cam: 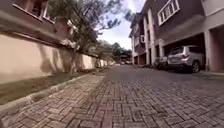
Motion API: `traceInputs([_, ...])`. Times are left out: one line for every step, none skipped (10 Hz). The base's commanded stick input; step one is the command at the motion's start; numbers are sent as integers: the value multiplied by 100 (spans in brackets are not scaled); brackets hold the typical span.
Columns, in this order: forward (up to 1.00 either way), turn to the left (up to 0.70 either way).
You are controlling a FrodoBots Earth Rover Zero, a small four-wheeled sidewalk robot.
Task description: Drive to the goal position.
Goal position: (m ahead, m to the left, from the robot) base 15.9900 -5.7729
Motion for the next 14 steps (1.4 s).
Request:
traceInputs([69, 3])
traceInputs([69, 0])
traceInputs([69, -22])
traceInputs([69, -24])
traceInputs([69, 3])
traceInputs([69, 3])
traceInputs([69, 3])
traceInputs([69, 3])
traceInputs([69, 3])
traceInputs([69, 3])
traceInputs([69, 3])
traceInputs([69, 3])
traceInputs([69, 3])
traceInputs([69, 3])
